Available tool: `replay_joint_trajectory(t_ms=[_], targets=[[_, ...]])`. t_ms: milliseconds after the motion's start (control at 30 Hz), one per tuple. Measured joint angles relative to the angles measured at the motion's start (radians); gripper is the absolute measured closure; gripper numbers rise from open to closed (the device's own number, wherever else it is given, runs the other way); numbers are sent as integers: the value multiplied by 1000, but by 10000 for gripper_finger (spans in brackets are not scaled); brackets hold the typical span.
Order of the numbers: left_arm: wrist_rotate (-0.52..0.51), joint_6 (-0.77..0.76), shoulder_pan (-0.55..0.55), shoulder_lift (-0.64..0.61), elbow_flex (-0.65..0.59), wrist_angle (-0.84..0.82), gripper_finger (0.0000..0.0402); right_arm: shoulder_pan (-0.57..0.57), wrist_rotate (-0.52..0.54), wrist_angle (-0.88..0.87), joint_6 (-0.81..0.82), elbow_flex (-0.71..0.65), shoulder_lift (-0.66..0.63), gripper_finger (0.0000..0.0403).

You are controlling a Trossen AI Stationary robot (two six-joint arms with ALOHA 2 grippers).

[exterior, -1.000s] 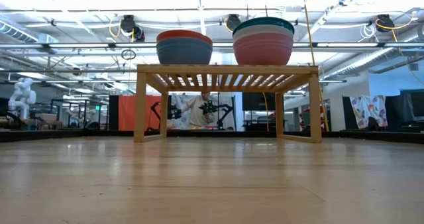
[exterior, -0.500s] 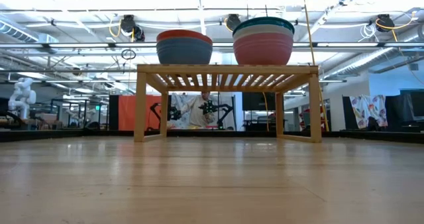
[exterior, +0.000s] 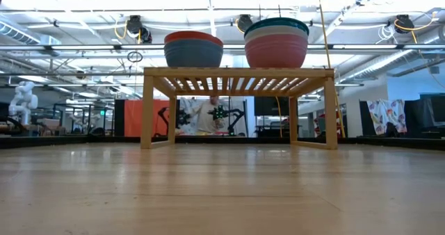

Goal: Place and stack bowls onto a shelf
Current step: Stack the green bowl on top of the orange bowl on the shelf

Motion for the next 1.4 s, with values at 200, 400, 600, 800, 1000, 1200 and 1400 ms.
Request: replay_joint_trajectory(t_ms=[200,400,600,800,1000,1200,1400], targets=[[-20,30,1,84,-1,88,313,0,0,2,23,0,-3,296],[-64,98,6,158,-1,210,309,0,0,1,26,0,-3,296],[-65,242,6,216,5,249,309,0,0,1,26,0,-4,296],[-65,337,18,239,6,289,309,0,0,1,26,0,-11,296],[-33,330,52,244,6,359,309,0,0,2,26,0,-16,296],[32,309,74,255,6,431,309,0,0,3,23,0,-16,296],[99,294,54,312,7,436,309,0,0,33,25,0,-16,296]])
